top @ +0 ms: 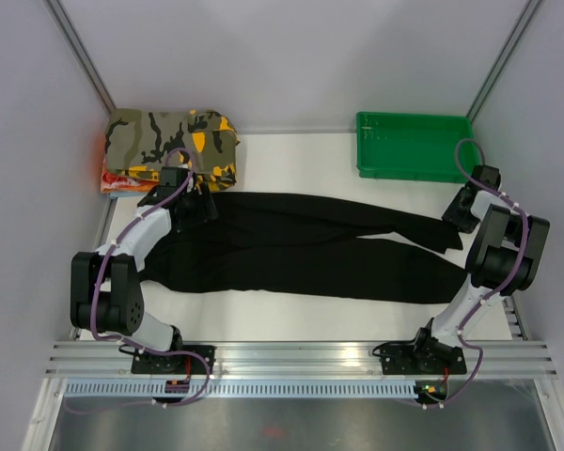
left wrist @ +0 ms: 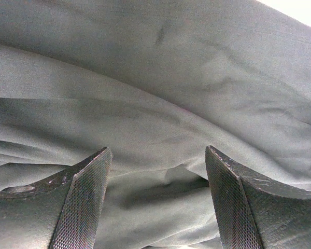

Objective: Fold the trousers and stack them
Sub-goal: Flatten the trousers out

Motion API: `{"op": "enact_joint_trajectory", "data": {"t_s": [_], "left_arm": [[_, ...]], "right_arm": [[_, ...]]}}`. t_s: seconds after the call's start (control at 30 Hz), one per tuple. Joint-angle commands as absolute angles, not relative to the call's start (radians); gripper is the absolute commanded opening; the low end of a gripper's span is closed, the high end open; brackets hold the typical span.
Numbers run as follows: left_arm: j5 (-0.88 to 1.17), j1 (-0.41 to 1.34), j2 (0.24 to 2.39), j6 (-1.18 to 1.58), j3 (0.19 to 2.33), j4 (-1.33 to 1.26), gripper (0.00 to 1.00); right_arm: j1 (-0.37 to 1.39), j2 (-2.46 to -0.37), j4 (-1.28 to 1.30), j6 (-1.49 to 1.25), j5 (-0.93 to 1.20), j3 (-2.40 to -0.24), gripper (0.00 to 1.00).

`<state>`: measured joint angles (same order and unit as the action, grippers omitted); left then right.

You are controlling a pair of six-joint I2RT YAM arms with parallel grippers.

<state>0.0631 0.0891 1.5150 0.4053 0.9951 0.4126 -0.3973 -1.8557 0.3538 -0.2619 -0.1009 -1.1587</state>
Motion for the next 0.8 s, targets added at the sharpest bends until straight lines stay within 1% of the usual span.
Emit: {"op": "enact_joint_trajectory", "data": {"t_s": [0.0, 0.03, 0.1, 0.13, 0.2, 0.23, 0.4, 0.5, 0.57, 0.67, 0.77], "left_arm": [[0.084, 0.084, 1.483, 0.405, 0.994, 0.379, 0.79], [0.084, 0.084, 1.483, 0.405, 0.994, 0.377, 0.79], [0.084, 0.083, 1.485, 0.405, 0.994, 0.377, 0.79], [0.084, 0.081, 1.486, 0.405, 0.994, 0.376, 0.79], [0.084, 0.080, 1.488, 0.405, 0.994, 0.374, 0.79], [0.084, 0.080, 1.489, 0.405, 0.996, 0.373, 0.79], [0.084, 0.075, 1.483, 0.400, 1.002, 0.377, 0.79], [0.083, 0.071, 1.489, 0.402, 1.014, 0.379, 0.79], [0.083, 0.068, 1.499, 0.405, 1.023, 0.387, 0.79], [0.078, 0.063, 1.511, 0.403, 1.043, 0.394, 0.79], [0.075, 0.049, 1.516, 0.399, 1.058, 0.400, 0.79]], "right_arm": [[-0.399, -1.870, 0.318, -0.259, -0.071, -1.149, 0.46], [-0.399, -1.871, 0.316, -0.258, -0.068, -1.146, 0.42], [-0.399, -1.873, 0.316, -0.253, -0.064, -1.144, 0.39], [-0.399, -1.873, 0.316, -0.247, -0.064, -1.144, 0.30], [-0.399, -1.870, 0.330, -0.244, -0.064, -1.150, 0.14], [-0.399, -1.859, 0.336, -0.245, -0.064, -1.164, 0.01], [-0.399, -1.798, 0.406, -0.250, -0.080, -1.262, 0.00], [-0.399, -1.763, 0.449, -0.255, -0.075, -1.405, 0.00], [-0.399, -1.758, 0.463, -0.262, -0.055, -1.463, 0.00], [-0.399, -1.779, 0.482, -0.268, -0.015, -1.569, 0.01], [-0.399, -1.854, 0.530, -0.255, 0.000, -1.670, 0.01]]}}
